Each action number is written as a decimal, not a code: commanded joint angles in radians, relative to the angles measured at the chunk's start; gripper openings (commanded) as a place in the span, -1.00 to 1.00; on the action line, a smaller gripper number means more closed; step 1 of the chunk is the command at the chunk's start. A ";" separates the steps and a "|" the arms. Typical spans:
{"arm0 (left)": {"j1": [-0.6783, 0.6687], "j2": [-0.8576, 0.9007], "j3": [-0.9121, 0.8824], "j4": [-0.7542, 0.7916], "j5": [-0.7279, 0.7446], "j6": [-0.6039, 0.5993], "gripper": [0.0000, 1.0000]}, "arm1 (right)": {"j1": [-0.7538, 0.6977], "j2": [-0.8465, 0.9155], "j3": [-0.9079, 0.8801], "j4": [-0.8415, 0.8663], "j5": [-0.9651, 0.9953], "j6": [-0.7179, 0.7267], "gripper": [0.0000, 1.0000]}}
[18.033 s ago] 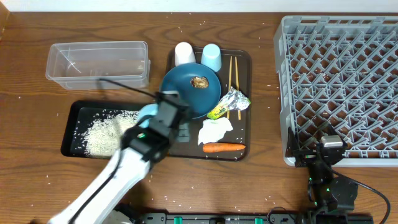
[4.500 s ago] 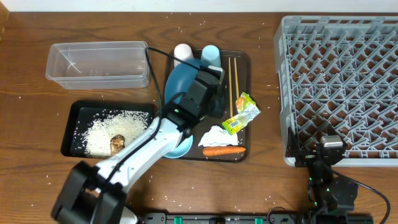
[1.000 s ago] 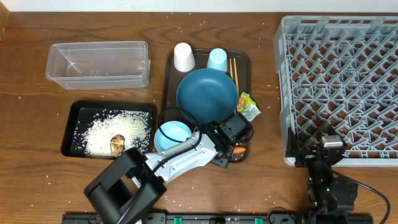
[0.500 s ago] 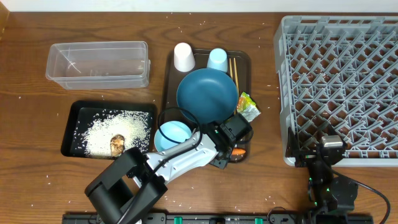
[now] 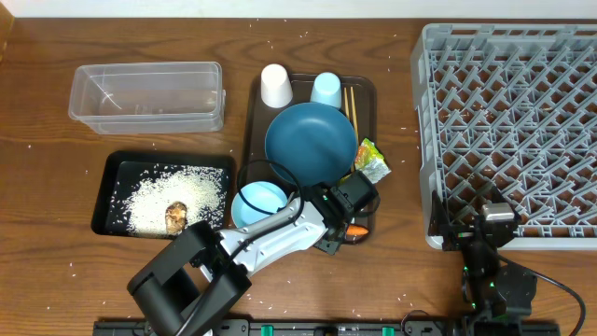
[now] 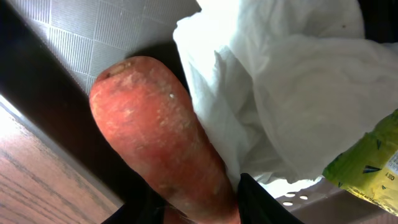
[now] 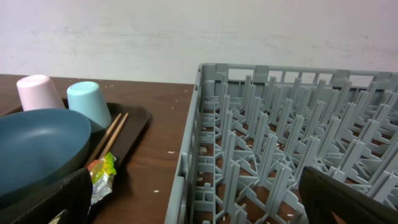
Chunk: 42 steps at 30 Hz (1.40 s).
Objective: Sort waste into correct bins and load items into the dishwasher rack
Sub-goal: 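Close the left gripper around the orange carrot beside the tissue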
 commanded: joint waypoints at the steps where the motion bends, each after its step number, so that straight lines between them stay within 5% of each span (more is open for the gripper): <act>1: -0.003 0.015 0.003 -0.006 -0.034 0.034 -0.26 | 0.015 -0.002 -0.002 -0.003 0.003 0.000 0.98; 9: -0.003 0.006 0.003 0.098 -0.021 0.267 -0.37 | 0.015 -0.002 -0.002 -0.003 0.003 0.000 0.98; 25: -0.003 0.000 0.003 0.032 -0.102 0.267 -0.43 | 0.015 -0.002 -0.002 -0.003 0.003 0.000 0.98; 30: -0.003 0.000 0.003 0.005 -0.114 0.267 -0.01 | 0.015 -0.002 -0.002 -0.003 0.003 0.000 0.98; 42: -0.003 0.002 0.003 -0.007 -0.138 0.267 -0.04 | 0.015 -0.002 -0.002 -0.003 0.003 0.000 0.98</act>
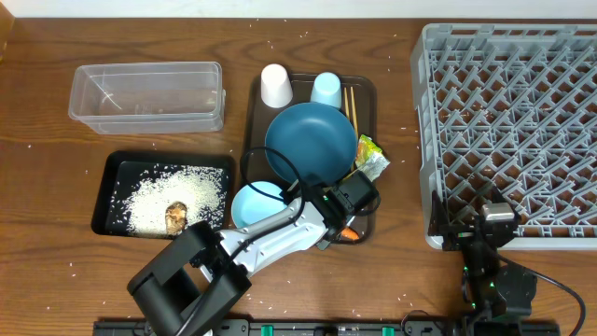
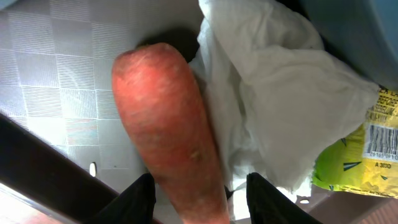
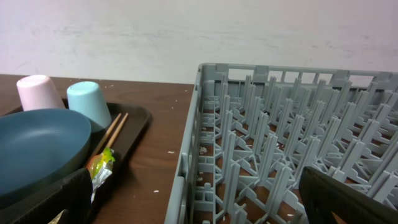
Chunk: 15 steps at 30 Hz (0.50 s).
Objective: Sort waste into correct bins and load items into the dishwasher rack
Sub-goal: 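Close the left gripper around the orange carrot beside the tissue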
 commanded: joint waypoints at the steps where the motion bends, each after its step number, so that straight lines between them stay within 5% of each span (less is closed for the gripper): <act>1: -0.001 0.002 0.001 -0.015 -0.027 0.010 -0.03 | 0.015 -0.002 -0.002 -0.003 0.003 0.000 0.98; 15: 0.000 0.027 0.001 -0.020 -0.075 0.009 -0.03 | 0.015 -0.002 -0.002 -0.003 0.003 0.000 0.99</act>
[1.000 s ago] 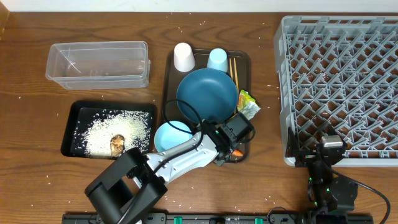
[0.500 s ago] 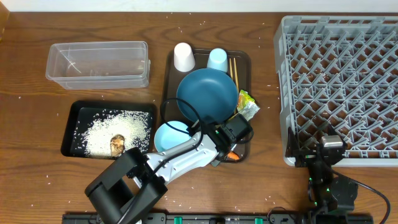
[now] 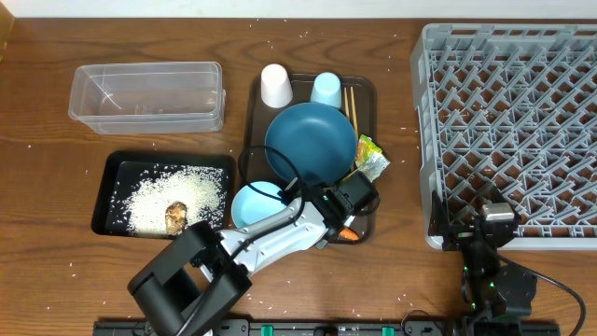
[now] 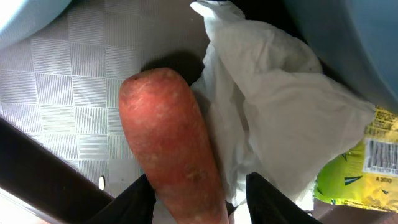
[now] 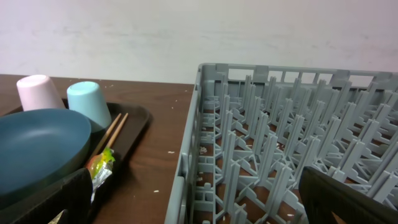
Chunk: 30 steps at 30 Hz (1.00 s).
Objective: Sort waste into correct bins and load items into the dishwasher rack
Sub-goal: 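Close the left gripper around the orange carrot beside the tissue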
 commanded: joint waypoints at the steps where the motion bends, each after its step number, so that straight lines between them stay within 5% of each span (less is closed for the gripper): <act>1: 0.000 0.026 0.001 -0.007 -0.032 0.009 -0.04 | 0.015 -0.002 -0.002 -0.003 0.003 0.000 0.98; 8: -0.001 0.026 0.001 -0.007 -0.029 0.009 -0.05 | 0.015 -0.002 -0.002 -0.003 0.003 0.000 0.98; 15: -0.001 0.026 0.001 -0.007 -0.037 0.010 -0.40 | 0.015 -0.002 -0.002 -0.003 0.003 0.000 0.98; 30: -0.001 -0.083 0.002 -0.011 -0.024 0.038 -0.49 | 0.015 -0.002 -0.002 -0.003 0.003 0.000 0.99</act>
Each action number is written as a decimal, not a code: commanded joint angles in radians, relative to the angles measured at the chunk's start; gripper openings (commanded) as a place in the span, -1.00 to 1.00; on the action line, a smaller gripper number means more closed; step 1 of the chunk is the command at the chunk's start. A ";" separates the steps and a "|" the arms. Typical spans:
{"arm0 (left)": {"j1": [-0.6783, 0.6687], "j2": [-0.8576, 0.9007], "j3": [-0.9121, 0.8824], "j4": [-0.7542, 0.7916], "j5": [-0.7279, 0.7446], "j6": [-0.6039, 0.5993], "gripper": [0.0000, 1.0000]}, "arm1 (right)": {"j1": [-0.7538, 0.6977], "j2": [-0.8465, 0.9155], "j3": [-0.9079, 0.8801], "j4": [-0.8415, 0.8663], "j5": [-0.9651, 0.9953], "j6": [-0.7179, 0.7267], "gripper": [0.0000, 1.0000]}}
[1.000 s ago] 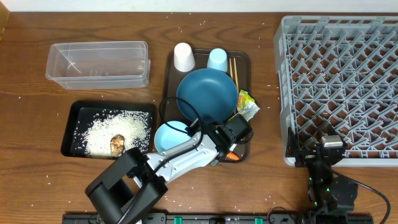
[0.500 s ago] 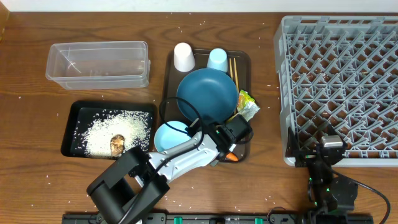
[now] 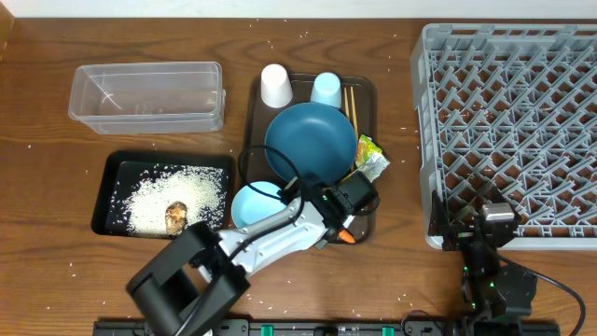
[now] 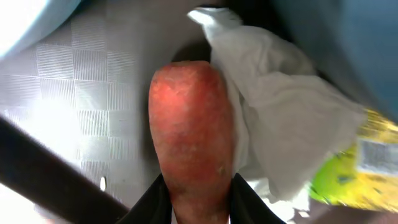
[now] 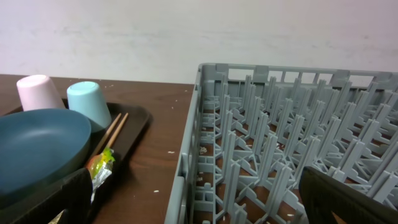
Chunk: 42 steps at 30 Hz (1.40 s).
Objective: Sort waste into correct bins and load items into the dishwasher rack
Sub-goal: 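Close the left gripper around the orange carrot beside the tissue, then lift the carrot up off the brown tray with the left gripper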
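An orange carrot (image 4: 193, 130) lies on the dark tray (image 3: 254, 112) at its front right corner, against a crumpled white napkin (image 4: 280, 118) and a yellow-green wrapper (image 4: 348, 174). My left gripper (image 4: 198, 202) is shut on the carrot's near end, both fingers pressed to its sides. From overhead the left gripper (image 3: 343, 219) hides most of the carrot (image 3: 347, 235). My right gripper (image 5: 199, 205) stands open and holds nothing, at the front left corner of the grey dishwasher rack (image 3: 522, 121).
The tray also holds a dark blue plate (image 3: 311, 142), a light blue bowl (image 3: 256, 201), a white cup (image 3: 275, 84), a blue cup (image 3: 326, 89) and chopsticks (image 3: 352, 107). A clear bin (image 3: 147, 93) and a black bin with rice (image 3: 163, 194) stand at the left.
My left gripper's fingers stood apart on either side of the carrot; now they press against it. The carrot sits straighter between them. The right arm has not moved.
My left gripper was close over the carrot at the tray's front edge. Then it was farther back, fingers apart astride the carrot's near end, and stayed so. Now it is shut on the carrot. The right gripper stayed open by the rack throughout.
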 commanded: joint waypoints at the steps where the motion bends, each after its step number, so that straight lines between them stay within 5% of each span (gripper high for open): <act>1: -0.001 -0.082 0.002 -0.006 -0.011 0.031 -0.49 | 0.015 -0.002 -0.002 -0.003 0.003 0.000 0.98; 15: 0.002 -0.274 0.002 -0.014 0.006 0.067 -0.49 | 0.015 -0.002 -0.002 -0.003 0.003 0.000 0.98; 42: 0.043 -0.266 0.001 -0.136 0.043 0.099 -0.48 | 0.015 -0.002 -0.002 -0.003 0.003 0.000 0.99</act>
